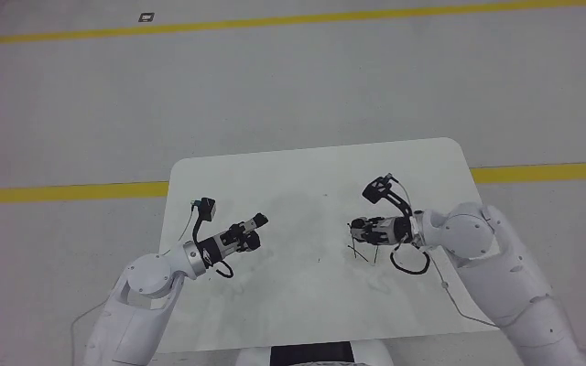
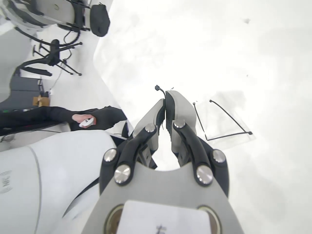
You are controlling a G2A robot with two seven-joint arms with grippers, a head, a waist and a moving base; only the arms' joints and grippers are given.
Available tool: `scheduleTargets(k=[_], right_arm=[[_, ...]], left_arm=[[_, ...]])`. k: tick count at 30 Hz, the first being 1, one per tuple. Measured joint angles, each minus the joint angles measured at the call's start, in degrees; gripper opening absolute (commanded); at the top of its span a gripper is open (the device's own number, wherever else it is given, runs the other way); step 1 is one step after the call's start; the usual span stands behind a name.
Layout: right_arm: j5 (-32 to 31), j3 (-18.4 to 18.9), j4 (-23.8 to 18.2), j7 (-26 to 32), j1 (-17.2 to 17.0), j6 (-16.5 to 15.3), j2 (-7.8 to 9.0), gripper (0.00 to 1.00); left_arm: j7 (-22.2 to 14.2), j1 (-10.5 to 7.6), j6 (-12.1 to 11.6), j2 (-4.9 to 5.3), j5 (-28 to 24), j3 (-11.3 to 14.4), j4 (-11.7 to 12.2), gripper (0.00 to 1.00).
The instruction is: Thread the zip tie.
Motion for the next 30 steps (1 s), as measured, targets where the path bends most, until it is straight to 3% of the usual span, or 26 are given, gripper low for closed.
scheduleTargets(k=[4,18,23,30], right_arm=[[3.6,-1.7,2.3,1.6,3.1,-0.2,-0.22,0.0],[3.5,-1.7,2.3,1.5,2.9,-0.1,-0.22,0.0],[3.3,-4.6,2.3,-0.2,4.2,2.5,-0.63,0.0],[5.9,-10.7,3.7,-1.6,10.6,9.1,-2.09,0.0]], left_arm=[[0.0,0.0,0.0,0.0,0.0,0.0,0.0,1.0],[0.0,0.0,0.0,0.0,0.0,0.0,0.0,1.0],[0.0,0.0,0.0,0.0,0.0,0.0,0.0,1.0],[0.0,0.0,0.0,0.0,0.0,0.0,0.0,1.0]])
